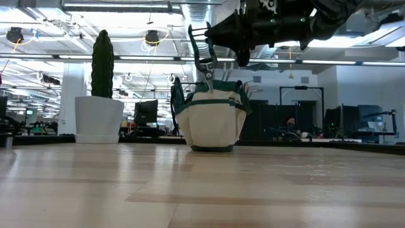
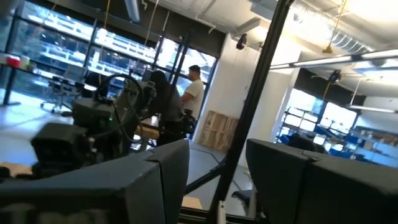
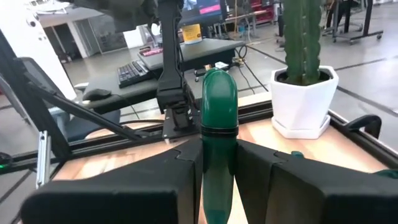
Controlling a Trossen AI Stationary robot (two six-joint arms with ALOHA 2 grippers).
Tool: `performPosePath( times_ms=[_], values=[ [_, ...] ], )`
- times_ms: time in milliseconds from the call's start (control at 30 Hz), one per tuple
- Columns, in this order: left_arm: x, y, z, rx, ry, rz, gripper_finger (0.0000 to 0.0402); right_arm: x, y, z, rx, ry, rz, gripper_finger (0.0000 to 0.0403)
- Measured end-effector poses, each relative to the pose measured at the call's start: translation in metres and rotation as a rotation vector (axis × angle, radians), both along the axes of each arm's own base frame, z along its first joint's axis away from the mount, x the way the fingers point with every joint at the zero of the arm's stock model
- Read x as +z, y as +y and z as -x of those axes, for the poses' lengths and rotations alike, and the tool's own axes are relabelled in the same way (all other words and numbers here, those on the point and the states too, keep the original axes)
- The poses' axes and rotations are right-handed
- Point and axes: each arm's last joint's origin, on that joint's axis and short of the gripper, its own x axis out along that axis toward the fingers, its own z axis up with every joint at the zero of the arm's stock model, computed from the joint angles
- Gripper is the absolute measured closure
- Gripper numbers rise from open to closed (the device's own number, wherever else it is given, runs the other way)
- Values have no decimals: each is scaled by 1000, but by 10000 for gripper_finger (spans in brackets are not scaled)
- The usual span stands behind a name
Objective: Pick & Place Garden tools in Gardening bag
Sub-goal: Put the garden pruner into the side pocket of the gardening bag
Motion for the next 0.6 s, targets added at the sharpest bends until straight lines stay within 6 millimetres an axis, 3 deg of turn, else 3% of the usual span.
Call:
performPosePath(
  times_ms=[600],
  values=[
    [0,0,0,19,-5,-45,253,-5,-1,1,-1,51,36,346]
  ],
)
